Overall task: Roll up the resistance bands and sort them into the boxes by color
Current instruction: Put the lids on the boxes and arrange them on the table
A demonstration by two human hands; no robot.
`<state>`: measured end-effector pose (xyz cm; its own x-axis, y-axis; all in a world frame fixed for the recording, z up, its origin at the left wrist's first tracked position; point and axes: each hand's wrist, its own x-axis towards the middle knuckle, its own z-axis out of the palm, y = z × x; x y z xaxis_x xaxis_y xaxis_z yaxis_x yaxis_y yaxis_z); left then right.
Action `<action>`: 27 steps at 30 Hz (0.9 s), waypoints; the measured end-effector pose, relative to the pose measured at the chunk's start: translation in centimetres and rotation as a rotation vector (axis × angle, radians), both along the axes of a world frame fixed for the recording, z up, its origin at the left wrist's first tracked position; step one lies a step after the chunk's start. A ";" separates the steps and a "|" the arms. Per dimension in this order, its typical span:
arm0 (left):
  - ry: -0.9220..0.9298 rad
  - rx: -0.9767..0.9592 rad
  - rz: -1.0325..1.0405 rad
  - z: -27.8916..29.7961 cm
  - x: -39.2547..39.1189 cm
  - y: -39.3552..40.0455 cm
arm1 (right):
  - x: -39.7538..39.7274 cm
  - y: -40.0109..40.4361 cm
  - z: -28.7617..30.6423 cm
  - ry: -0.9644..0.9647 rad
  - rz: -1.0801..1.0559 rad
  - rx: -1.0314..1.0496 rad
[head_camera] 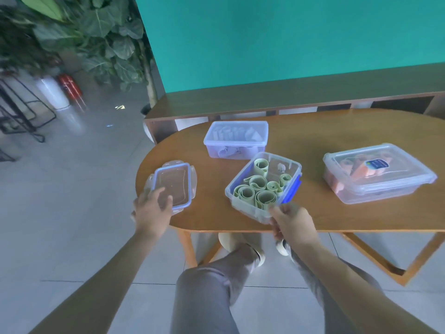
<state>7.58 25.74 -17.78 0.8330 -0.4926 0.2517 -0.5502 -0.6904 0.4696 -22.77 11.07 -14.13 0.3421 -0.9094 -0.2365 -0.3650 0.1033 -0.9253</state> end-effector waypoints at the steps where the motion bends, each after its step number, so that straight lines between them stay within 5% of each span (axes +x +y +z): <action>1: 0.025 0.001 0.022 -0.3 0.5 0.4 | -0.1 0.4 0.0 0.002 -0.005 -0.015; 11: 0.393 -0.188 0.230 -0.3 2.8 1.3 | 0.4 1.9 0.3 0.031 0.050 -0.032; 19: 0.570 -0.588 0.359 3.3 1.2 1.5 | 0.2 1.8 0.2 -0.010 0.071 -0.046; 22: 0.506 -0.800 0.285 5.1 0.0 1.1 | 0.6 1.9 0.0 -0.029 0.083 -0.056; 27: 0.288 -0.792 0.025 8.1 -4.8 -0.1 | 1.5 2.2 -0.2 -0.014 0.120 -0.051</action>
<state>2.77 25.61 -9.72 0.9260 -0.2405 0.2911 -0.3236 -0.1081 0.9400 -21.30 13.22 -14.32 0.4518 -0.8726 -0.1854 -0.3592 0.0123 -0.9332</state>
